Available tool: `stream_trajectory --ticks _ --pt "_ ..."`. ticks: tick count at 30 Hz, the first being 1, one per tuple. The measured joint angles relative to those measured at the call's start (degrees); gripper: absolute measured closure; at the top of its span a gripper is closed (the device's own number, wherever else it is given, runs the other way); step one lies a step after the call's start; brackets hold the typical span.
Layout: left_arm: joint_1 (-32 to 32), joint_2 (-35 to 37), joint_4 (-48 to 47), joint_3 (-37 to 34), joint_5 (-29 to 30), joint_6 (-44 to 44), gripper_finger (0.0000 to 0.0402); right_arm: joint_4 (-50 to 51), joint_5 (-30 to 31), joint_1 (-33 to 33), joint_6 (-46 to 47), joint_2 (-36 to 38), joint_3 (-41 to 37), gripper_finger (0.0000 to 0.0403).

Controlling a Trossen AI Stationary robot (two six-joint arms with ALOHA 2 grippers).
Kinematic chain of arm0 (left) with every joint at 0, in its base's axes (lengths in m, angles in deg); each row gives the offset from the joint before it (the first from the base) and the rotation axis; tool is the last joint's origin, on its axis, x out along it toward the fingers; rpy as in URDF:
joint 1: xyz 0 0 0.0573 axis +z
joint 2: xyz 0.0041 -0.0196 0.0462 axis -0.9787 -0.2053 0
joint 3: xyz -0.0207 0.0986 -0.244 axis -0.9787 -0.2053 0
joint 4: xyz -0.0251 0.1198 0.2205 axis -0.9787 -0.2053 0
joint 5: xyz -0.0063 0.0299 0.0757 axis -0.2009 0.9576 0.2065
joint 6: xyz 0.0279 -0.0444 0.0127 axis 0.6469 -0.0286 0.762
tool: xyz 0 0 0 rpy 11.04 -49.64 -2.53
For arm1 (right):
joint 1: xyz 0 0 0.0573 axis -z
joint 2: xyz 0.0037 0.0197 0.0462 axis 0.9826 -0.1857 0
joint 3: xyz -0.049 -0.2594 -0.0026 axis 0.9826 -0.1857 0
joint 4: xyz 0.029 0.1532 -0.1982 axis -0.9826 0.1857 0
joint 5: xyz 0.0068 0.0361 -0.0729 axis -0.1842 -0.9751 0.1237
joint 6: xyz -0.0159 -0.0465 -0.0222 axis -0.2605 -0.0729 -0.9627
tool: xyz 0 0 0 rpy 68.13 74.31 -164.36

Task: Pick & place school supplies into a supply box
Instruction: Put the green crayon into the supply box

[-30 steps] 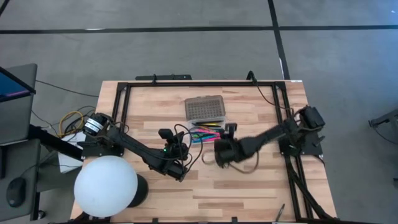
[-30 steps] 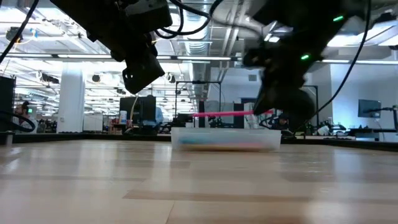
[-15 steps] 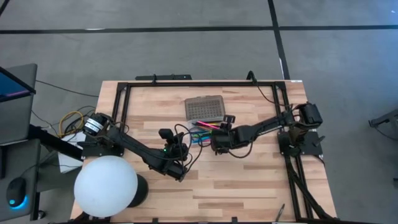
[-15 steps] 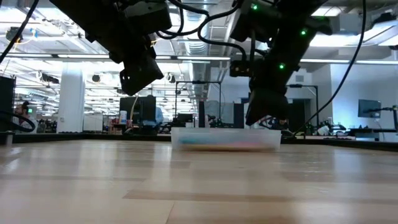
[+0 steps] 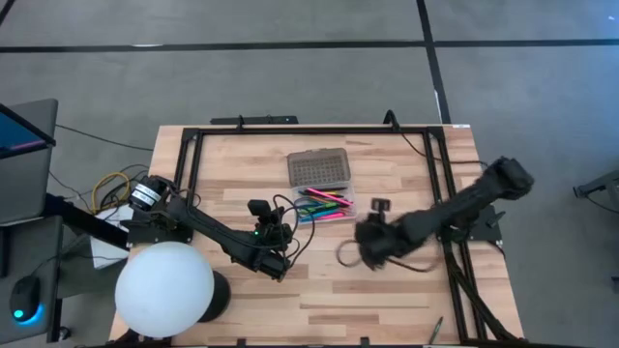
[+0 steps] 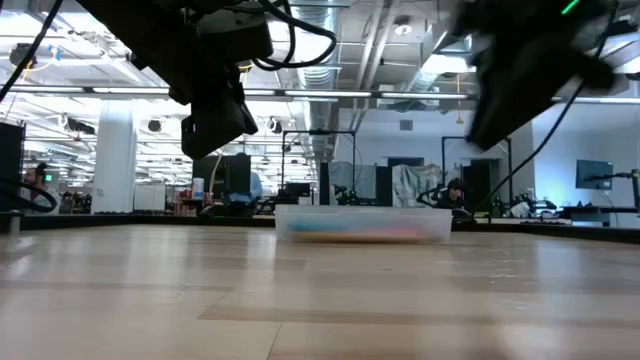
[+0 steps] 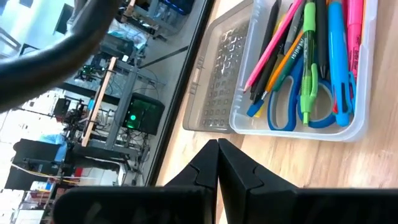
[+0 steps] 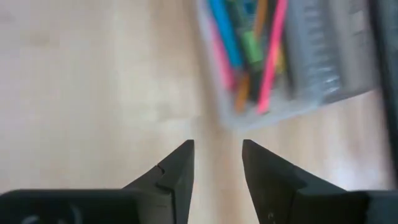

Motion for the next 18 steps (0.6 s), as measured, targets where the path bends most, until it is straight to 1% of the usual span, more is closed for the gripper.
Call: stream_trajectory --ticks 4,7,11,16,18 --pt "0.0 0.0 0.0 0.0 0.2 0.9 0.0401 3.5 -6.6 -7.1 12.2 6.0 0.0 0.0284" --pt "0.0 0.0 1.0 0.0 0.5 2.2 0.0401 5.0 -12.2 -11.6 23.3 7.8 0.0 0.0285" --pt "0.0 0.0 5.3 0.0 2.5 6.7 0.0401 6.8 -21.5 -16.5 38.4 7.9 0.0 0.0285" --pt "0.3 0.0 10.6 0.0 2.9 13.6 0.0401 8.8 -29.4 -21.9 49.7 5.2 0.0 0.0285" --pt "0.6 0.0 12.0 0.0 2.9 15.1 0.0401 8.8 -33.6 -23.4 56.6 3.8 0.0 0.0285"
